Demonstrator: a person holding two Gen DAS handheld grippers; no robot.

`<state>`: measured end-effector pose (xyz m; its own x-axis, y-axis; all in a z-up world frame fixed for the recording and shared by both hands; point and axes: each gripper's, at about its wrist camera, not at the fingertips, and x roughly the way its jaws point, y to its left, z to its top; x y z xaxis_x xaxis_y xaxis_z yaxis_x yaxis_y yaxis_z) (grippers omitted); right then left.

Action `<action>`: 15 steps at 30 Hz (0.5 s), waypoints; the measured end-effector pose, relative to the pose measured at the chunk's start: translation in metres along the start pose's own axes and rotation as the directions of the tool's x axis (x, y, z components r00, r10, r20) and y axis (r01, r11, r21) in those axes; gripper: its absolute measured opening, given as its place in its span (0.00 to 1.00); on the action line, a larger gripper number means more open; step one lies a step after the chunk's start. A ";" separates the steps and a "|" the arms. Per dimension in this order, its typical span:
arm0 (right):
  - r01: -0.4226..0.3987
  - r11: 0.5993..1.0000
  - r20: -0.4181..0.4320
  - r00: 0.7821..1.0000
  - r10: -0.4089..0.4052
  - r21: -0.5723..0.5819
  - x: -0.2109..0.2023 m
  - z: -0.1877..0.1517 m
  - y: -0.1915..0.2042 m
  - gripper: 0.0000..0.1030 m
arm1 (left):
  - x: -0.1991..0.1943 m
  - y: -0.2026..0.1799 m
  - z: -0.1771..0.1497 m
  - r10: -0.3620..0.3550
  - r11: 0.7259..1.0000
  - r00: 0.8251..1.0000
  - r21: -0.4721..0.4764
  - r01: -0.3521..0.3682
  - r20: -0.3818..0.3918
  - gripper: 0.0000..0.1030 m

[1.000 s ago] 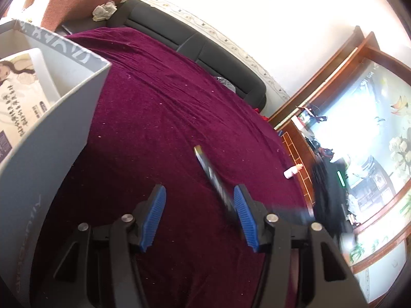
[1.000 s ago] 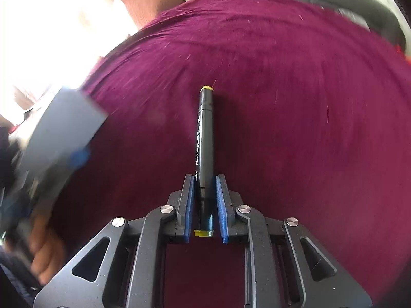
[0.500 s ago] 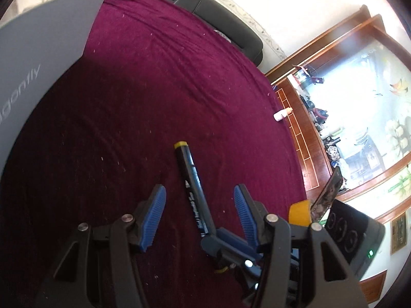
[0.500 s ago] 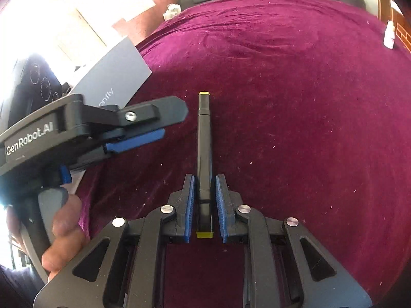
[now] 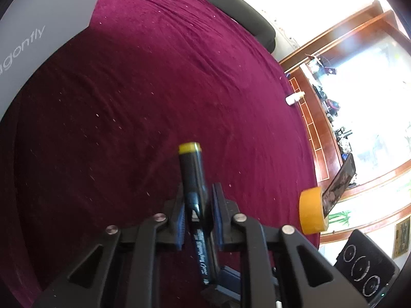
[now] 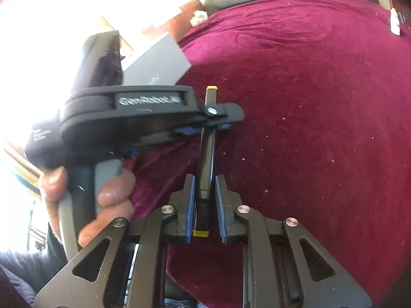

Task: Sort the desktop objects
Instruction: 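Lift the yellow-capped marker with the right tool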

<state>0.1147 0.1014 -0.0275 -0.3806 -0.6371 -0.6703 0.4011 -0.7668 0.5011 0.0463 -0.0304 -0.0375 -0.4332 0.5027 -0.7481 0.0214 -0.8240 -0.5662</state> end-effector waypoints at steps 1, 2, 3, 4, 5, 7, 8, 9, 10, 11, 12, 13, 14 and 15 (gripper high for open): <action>-0.005 1.000 0.003 1.000 0.005 -0.006 -0.001 -0.001 0.001 0.15 | -0.001 -0.003 -0.002 0.005 1.000 1.000 0.010 -0.005 0.008 1.00; -0.010 1.000 -0.001 1.000 0.010 -0.016 0.000 -0.002 0.003 0.15 | -0.004 -0.006 -0.004 0.015 1.000 1.000 0.022 -0.016 0.023 1.00; -0.010 1.000 0.001 1.000 0.011 -0.019 0.000 -0.003 0.005 0.15 | -0.008 -0.009 -0.006 0.030 0.999 0.999 0.035 -0.031 0.045 1.00; -0.018 1.000 0.006 1.000 0.018 -0.024 -0.002 -0.004 0.007 0.15 | -0.013 -0.013 -0.008 0.037 0.998 0.997 0.051 -0.040 0.065 1.00; -0.023 0.999 0.010 1.000 0.023 -0.029 -0.003 -0.005 0.008 0.15 | -0.016 -0.016 -0.010 0.039 0.997 0.996 0.063 -0.044 0.081 1.00; -0.030 0.999 0.021 0.999 0.031 -0.042 -0.006 -0.004 0.012 0.15 | -0.027 -0.023 -0.013 0.047 0.994 0.991 0.092 -0.058 0.123 1.00; -0.034 0.998 0.026 0.999 0.035 -0.046 -0.004 0.000 0.013 0.15 | -0.031 -0.026 -0.014 0.048 0.993 0.989 0.099 -0.062 0.136 1.00; -0.039 0.998 0.031 0.999 0.041 -0.051 -0.005 0.002 0.015 0.15 | -0.036 -0.028 -0.014 0.046 0.992 0.988 0.107 -0.062 0.149 1.00; -0.041 0.998 0.034 0.998 0.043 -0.054 -0.006 0.003 0.016 0.15 | -0.040 -0.029 -0.014 0.042 0.992 0.986 0.111 -0.061 0.160 1.00; -0.042 0.997 0.038 0.998 0.045 -0.059 -0.007 0.005 0.019 0.15 | -0.044 -0.031 -0.015 0.043 0.991 0.985 0.114 -0.062 0.168 1.00; -0.044 0.997 0.039 0.998 0.046 -0.066 -0.008 0.007 0.021 0.15 | -0.048 -0.031 -0.014 0.044 0.991 0.983 0.118 -0.066 0.178 1.00; -0.045 0.996 0.042 0.998 0.048 -0.077 -0.008 0.010 0.024 0.15 | -0.053 -0.032 -0.014 0.045 0.990 0.981 0.122 -0.069 0.189 1.00; -0.043 0.995 0.045 0.998 0.047 -0.089 -0.009 0.012 0.029 0.15 | -0.059 -0.032 -0.013 0.044 0.990 0.978 0.125 -0.070 0.205 1.00; -0.043 0.994 0.048 0.998 0.048 -0.100 -0.010 0.014 0.035 0.15 | -0.064 -0.030 -0.012 0.041 0.990 0.975 0.126 -0.069 0.217 1.00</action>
<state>0.1210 0.0803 0.0042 -0.4005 -0.6763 -0.6182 0.4987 -0.7269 0.4721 0.0843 -0.0346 0.0238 -0.6169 0.4001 -0.6777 -0.0621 -0.8832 -0.4650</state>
